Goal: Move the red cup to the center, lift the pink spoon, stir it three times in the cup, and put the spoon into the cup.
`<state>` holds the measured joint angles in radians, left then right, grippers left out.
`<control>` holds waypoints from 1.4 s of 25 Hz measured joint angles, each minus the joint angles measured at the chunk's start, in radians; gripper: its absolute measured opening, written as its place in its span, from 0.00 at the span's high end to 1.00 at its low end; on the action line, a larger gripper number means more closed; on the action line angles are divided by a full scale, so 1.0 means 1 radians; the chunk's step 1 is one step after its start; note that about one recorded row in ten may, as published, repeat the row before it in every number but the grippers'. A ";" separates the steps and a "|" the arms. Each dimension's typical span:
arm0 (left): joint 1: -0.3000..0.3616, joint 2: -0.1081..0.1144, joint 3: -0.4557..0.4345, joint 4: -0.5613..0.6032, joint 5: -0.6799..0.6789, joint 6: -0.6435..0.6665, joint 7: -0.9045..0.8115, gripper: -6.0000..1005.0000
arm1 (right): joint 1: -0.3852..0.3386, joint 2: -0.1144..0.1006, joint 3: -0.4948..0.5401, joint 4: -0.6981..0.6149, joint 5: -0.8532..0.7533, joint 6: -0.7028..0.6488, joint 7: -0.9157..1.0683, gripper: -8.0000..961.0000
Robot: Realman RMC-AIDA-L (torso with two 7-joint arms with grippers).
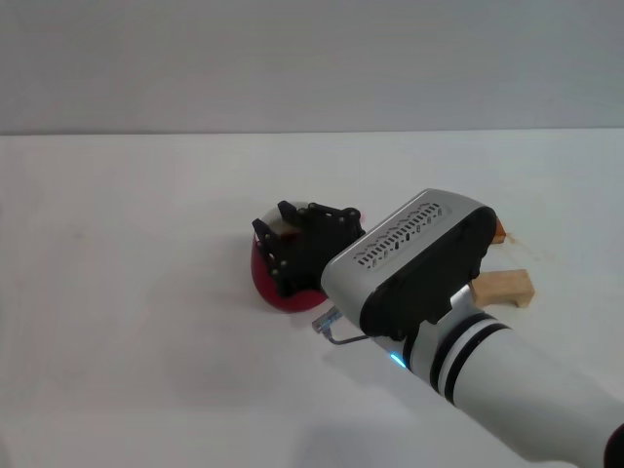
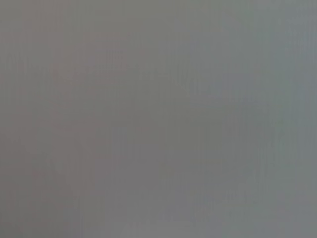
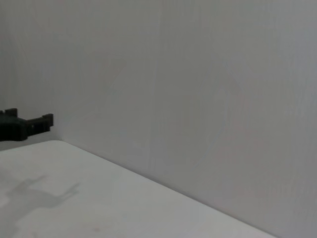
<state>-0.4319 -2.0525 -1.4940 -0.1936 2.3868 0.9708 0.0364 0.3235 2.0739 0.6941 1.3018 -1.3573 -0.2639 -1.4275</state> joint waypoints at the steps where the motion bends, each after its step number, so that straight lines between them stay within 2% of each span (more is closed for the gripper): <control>1: 0.001 0.000 0.000 -0.001 0.000 0.000 -0.001 0.16 | 0.005 0.001 0.002 -0.005 -0.004 -0.004 0.000 0.69; 6: 0.004 0.000 0.000 -0.004 0.000 0.000 -0.002 0.16 | 0.012 0.005 -0.023 -0.012 -0.081 -0.118 -0.003 0.69; 8: 0.004 0.000 0.000 -0.004 0.000 0.000 -0.003 0.16 | 0.008 0.010 -0.062 -0.017 -0.145 -0.234 -0.003 0.69; 9: 0.004 0.000 0.000 -0.004 0.000 0.000 -0.003 0.16 | 0.015 0.012 -0.100 -0.036 -0.180 -0.351 -0.003 0.69; 10: 0.004 0.000 0.000 -0.004 0.000 0.000 -0.003 0.16 | 0.015 0.012 -0.100 -0.036 -0.180 -0.351 -0.003 0.69; 11: 0.003 -0.001 0.000 -0.004 0.000 0.000 -0.004 0.16 | 0.027 0.012 -0.124 -0.065 -0.196 -0.457 -0.001 0.69; 12: 0.003 -0.001 0.000 -0.004 0.000 0.000 -0.004 0.16 | 0.027 0.012 -0.124 -0.065 -0.196 -0.457 -0.001 0.69; 13: 0.003 -0.001 0.000 -0.003 0.000 0.000 -0.004 0.16 | 0.031 0.011 -0.131 -0.104 -0.226 -0.557 0.009 0.69; 15: 0.002 -0.002 0.000 -0.003 0.000 0.000 -0.004 0.16 | 0.031 0.011 -0.134 -0.122 -0.244 -0.604 0.017 0.69; 16: 0.000 -0.002 0.000 -0.001 0.000 -0.002 -0.003 0.16 | 0.031 0.012 -0.141 -0.149 -0.269 -0.662 0.032 0.69; 17: -0.001 -0.003 0.001 -0.001 0.000 -0.003 -0.003 0.16 | 0.032 0.012 -0.161 -0.206 -0.321 -0.783 0.084 0.69; 20: -0.002 -0.003 0.002 -0.002 0.000 -0.004 -0.004 0.16 | 0.034 0.012 -0.184 -0.285 -0.387 -0.901 0.164 0.69; 22: -0.002 -0.003 0.002 -0.003 0.000 -0.004 -0.004 0.16 | 0.035 0.013 -0.204 -0.393 -0.475 -1.036 0.297 0.69; 23: -0.003 -0.003 0.003 -0.005 0.000 -0.004 -0.004 0.16 | 0.035 0.013 -0.215 -0.507 -0.556 -1.178 0.494 0.69; 24: -0.003 -0.003 0.003 -0.005 0.000 -0.004 -0.004 0.16 | 0.036 0.012 -0.217 -0.568 -0.583 -1.248 0.616 0.69; 25: -0.003 -0.003 0.003 -0.005 0.000 -0.004 -0.004 0.16 | 0.036 0.012 -0.217 -0.568 -0.583 -1.248 0.616 0.69; 26: -0.003 -0.003 0.003 -0.005 0.000 -0.004 -0.004 0.16 | 0.033 0.010 -0.213 -0.664 -0.605 -1.362 0.833 0.69; 30: -0.004 -0.003 0.007 -0.011 0.000 -0.001 -0.005 0.16 | -0.003 0.001 -0.179 -0.775 -0.604 -1.499 1.170 0.69; 31: -0.004 -0.003 0.007 -0.011 0.000 -0.001 -0.005 0.16 | -0.003 0.001 -0.179 -0.775 -0.604 -1.499 1.170 0.69; 35: -0.003 -0.003 0.007 -0.012 0.000 0.000 -0.006 0.16 | -0.037 -0.005 -0.161 -0.888 -0.608 -1.566 1.466 0.69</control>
<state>-0.4345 -2.0554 -1.4870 -0.2053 2.3868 0.9710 0.0304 0.2864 2.0686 0.5328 0.4142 -1.9652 -1.8298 0.0387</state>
